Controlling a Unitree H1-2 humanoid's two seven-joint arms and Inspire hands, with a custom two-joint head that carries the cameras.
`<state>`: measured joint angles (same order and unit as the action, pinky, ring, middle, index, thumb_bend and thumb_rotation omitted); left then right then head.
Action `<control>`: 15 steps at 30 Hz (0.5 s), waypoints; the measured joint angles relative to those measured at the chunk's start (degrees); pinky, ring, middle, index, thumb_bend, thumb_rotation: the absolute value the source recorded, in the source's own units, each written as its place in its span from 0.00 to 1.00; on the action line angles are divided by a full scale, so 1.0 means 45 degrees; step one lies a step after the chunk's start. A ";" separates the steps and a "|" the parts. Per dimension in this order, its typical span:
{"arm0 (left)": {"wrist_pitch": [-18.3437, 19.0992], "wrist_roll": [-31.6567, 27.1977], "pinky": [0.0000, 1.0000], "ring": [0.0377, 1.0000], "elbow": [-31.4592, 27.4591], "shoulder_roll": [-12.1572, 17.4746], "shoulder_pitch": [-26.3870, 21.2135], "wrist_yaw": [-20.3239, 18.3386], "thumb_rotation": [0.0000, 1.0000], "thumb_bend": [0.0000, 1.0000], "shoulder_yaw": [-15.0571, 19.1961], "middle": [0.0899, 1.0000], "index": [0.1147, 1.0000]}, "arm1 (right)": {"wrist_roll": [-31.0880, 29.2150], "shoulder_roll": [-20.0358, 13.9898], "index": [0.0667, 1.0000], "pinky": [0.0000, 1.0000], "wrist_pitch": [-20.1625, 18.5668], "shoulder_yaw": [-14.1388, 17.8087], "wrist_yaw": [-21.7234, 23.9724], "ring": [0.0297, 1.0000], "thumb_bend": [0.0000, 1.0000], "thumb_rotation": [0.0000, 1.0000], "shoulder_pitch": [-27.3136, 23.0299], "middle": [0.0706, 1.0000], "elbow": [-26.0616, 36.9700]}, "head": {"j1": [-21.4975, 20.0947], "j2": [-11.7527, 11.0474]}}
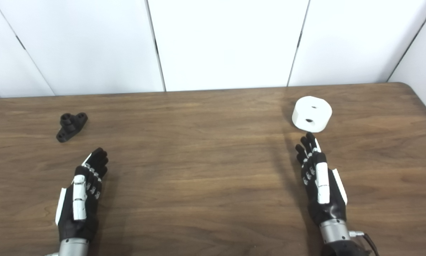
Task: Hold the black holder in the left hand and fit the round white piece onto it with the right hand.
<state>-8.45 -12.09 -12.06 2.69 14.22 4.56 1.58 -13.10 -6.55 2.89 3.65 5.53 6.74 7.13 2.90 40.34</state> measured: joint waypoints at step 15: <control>-0.0202 0.0101 0.93 0.94 0.0019 -0.0020 -0.0007 -0.0002 0.88 0.48 -0.0135 0.92 0.88 | -0.0130 -0.0045 1.00 1.00 0.0110 0.0094 0.0153 1.00 0.49 1.00 -0.0015 1.00 -0.0049 | 0.1971 -0.0975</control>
<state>-9.36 -11.64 -11.98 2.60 14.19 4.55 0.98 -13.69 -6.75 3.38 4.07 6.22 6.68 6.91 11.77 35.96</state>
